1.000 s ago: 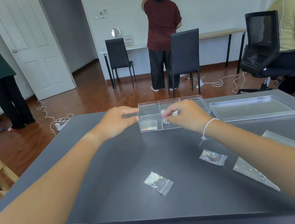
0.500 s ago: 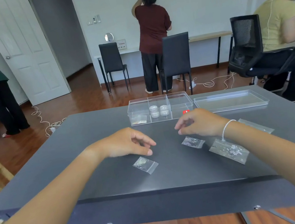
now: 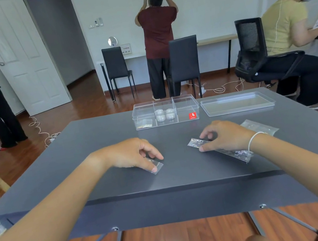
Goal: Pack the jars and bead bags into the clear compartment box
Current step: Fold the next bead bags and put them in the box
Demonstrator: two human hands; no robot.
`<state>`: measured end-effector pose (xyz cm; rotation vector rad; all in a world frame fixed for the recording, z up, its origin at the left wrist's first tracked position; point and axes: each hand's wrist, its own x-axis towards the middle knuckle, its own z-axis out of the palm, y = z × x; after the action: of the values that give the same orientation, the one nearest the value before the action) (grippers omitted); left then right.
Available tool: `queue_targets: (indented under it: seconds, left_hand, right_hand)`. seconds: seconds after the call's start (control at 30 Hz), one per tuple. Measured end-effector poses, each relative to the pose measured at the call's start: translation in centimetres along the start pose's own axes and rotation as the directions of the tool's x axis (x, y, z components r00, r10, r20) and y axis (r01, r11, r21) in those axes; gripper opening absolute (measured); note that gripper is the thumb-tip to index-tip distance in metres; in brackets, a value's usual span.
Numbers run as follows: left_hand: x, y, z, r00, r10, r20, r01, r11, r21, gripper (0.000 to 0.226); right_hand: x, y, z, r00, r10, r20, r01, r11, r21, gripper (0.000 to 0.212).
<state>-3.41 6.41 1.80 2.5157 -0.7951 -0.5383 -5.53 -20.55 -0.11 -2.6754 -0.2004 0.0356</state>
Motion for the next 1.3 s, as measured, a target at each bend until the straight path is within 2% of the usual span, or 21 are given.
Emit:
queue_targets:
  seconds: [0.27, 0.47, 0.67, 0.87, 1.0, 1.3]
  left_hand:
    - [0.0, 0.2, 0.1, 1.0, -0.009, -0.02, 0.009, 1.0, -0.026, 0.023]
    - [0.4, 0.0, 0.0, 1.0, -0.023, -0.002, 0.022, 0.998, -0.06, 0.02]
    - [0.6, -0.1, 0.1, 0.999, -0.035, -0.026, 0.034, 0.998, -0.044, 0.006]
    - [0.7, -0.3, 0.0, 0.998, -0.035, -0.048, 0.031, 0.997, -0.076, 0.014]
    - [0.5, -0.5, -0.4, 0.999, -0.035, -0.04, 0.03, 0.993, -0.113, 0.011]
    - [-0.2, -0.8, -0.8, 0.994, -0.108, 0.012, 0.108, 0.994, 0.029, 0.02]
  right_hand:
    - [-0.3, -0.2, 0.1, 0.999, 0.022, -0.026, -0.018, 0.989, 0.145, 0.02]
    - [-0.3, -0.4, 0.3, 1.0, -0.008, -0.024, 0.013, 0.982, 0.188, 0.02]
    - [0.1, -0.5, 0.7, 0.997, -0.055, -0.049, 0.063, 0.978, 0.198, 0.018]
    - [0.5, -0.7, 1.4, 0.993, -0.067, -0.094, 0.089, 0.965, 0.245, 0.027]
    - [0.7, -0.7, 1.6, 0.989, -0.087, -0.119, 0.115, 0.962, 0.248, 0.029]
    - [1.1, -1.0, 1.8, 0.985, -0.096, -0.141, 0.131, 0.956, 0.263, 0.03]
